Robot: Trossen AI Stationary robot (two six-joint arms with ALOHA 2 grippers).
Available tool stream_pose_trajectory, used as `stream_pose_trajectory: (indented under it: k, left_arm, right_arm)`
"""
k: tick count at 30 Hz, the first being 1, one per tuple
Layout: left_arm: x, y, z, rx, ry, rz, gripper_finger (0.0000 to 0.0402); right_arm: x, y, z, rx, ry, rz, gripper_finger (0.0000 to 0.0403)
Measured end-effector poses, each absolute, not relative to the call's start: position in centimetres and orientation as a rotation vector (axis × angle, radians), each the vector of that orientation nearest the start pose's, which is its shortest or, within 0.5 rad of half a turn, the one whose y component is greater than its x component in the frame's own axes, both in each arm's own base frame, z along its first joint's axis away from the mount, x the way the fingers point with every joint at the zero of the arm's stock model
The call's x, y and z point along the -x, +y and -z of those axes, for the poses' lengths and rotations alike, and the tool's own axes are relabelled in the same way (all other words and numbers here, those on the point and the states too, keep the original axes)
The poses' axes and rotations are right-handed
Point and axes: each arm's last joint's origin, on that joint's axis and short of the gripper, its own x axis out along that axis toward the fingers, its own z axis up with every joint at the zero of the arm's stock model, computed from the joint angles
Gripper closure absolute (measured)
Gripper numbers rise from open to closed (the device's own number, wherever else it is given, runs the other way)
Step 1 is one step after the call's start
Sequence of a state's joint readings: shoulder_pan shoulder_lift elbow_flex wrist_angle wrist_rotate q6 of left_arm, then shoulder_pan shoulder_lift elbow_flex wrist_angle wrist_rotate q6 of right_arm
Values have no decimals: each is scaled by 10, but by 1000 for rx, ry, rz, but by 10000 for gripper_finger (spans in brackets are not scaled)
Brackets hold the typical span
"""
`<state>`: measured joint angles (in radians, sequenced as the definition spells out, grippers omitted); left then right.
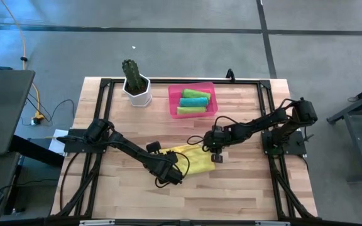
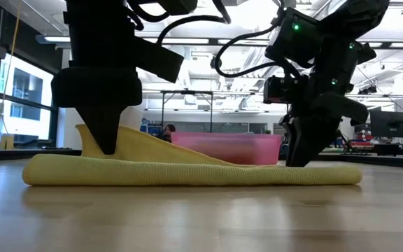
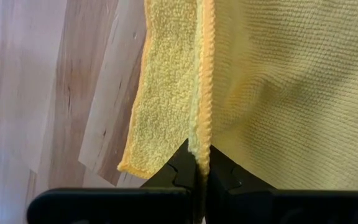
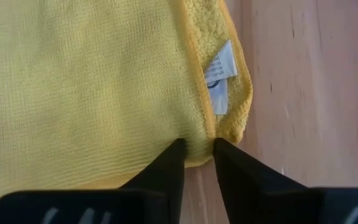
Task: Roll microfiber towels into tight, uniform cylinder then place into a basket
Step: Roll the yellow microfiber cloth
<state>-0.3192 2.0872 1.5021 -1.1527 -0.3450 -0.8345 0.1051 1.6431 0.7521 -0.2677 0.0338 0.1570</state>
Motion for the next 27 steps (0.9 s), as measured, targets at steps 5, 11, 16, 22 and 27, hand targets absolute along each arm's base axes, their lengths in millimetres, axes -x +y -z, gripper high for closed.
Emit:
stream_pose_trajectory:
  k: [5,11,16,22,27]
  left_arm:
    - [-356,-107,-154,76,1468,-671,401]
    - [-356,-107,-154,76,1467,-671,401]
    - [-356,-108,-154,76,1467,-671,402]
    - [-356,-108,-154,76,1468,-671,402]
    - [-356,-108,-154,76,1468,-671,401]
  right_arm:
    - [-275,28,-126,-46,1189,44,347]
    - [-278,28,-133,-32,1248,46,345]
    - [-279,28,-135,-31,1253,47,312]
    - [-279,28,-135,-37,1254,52,310]
    - [-278,28,-135,-37,1257,52,334]
